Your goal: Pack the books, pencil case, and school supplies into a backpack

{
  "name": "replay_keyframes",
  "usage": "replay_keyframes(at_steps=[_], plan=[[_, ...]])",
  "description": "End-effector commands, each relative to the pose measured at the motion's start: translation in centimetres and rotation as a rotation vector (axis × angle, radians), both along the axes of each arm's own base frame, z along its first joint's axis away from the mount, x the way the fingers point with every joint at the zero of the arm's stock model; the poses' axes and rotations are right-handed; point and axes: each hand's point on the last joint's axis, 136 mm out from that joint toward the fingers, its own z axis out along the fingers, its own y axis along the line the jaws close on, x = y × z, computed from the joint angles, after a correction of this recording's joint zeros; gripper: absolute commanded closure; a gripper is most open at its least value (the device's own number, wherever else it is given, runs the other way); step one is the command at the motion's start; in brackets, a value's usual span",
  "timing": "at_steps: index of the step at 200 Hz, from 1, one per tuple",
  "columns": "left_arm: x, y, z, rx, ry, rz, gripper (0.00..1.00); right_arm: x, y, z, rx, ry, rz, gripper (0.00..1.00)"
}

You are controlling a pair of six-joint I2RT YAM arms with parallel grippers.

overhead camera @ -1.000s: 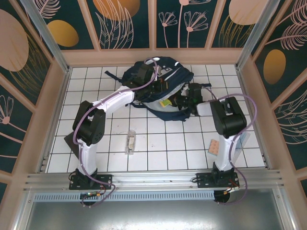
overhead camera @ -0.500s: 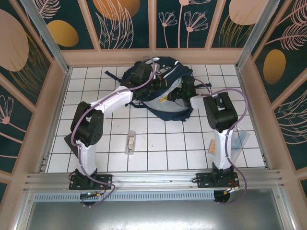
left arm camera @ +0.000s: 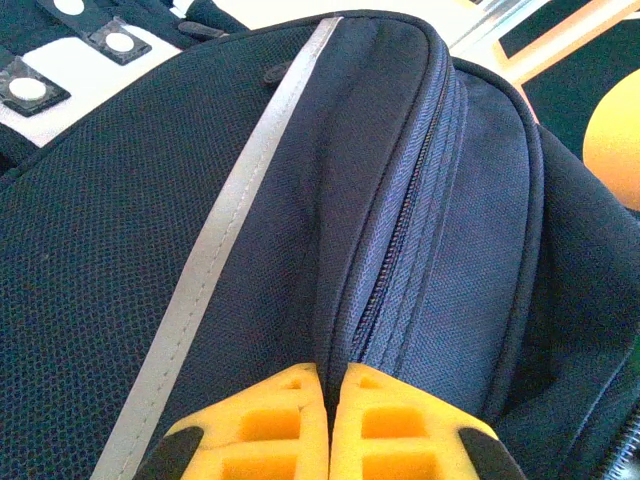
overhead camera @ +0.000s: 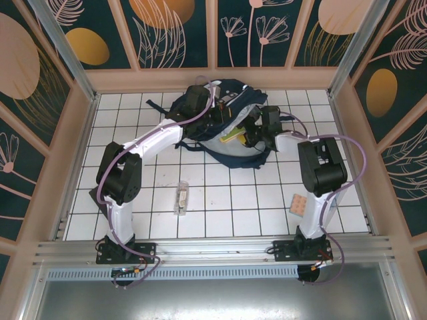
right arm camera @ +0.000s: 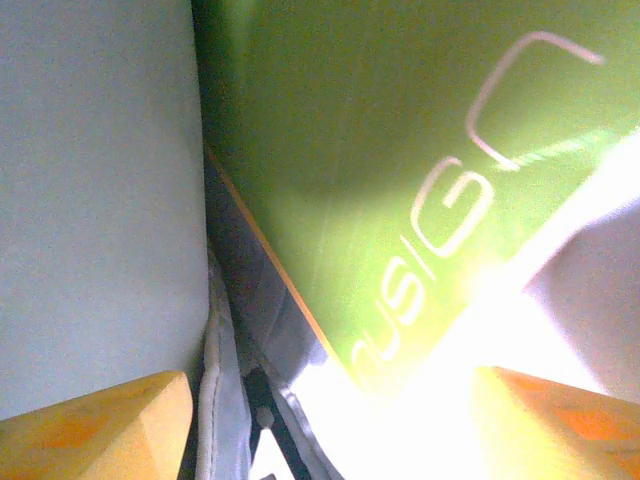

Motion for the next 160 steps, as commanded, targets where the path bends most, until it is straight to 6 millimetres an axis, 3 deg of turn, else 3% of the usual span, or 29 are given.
replay_keyframes(at_steps=[1, 38, 81, 93, 118, 138, 160], plan=[[2.1, 0.7, 3.5, -0.066, -0.096, 0.057, 1.00, -1.9, -1.5, 0.8, -0.053, -0.004, 0.018, 0.26], [1.9, 0.4, 2.6, -0.080, -0.077, 0.048, 1.00, -5.1, -4.2, 2.0, -0.157, -0.022, 0.027, 0.27], [0.8, 0.1, 0.1, -0.113, -0.006, 0.024, 1.00, -8.8, -7.8, 5.5, -0.338, -0.087, -0.003, 0.30], [0.4, 0.2, -0.4, -0.118, 0.015, 0.023, 0.79, -9.5, -8.1, 6.9, -0.355, -0.123, -0.022, 0.31], [-0.4, 1.4, 0.0, -0.125, 0.001, 0.060, 0.48, -10.4, -6.9, 8.7, -0.369, -0.188, -0.036, 0.32], [-0.7, 3.3, 0.1, -0.100, -0.009, 0.109, 0.32, -10.4, -4.6, 9.2, -0.349, -0.215, -0.014, 0.32], [-0.5, 6.5, -0.7, -0.098, 0.008, 0.186, 0.27, -10.1, -1.9, 8.9, -0.356, -0.237, 0.023, 0.32]])
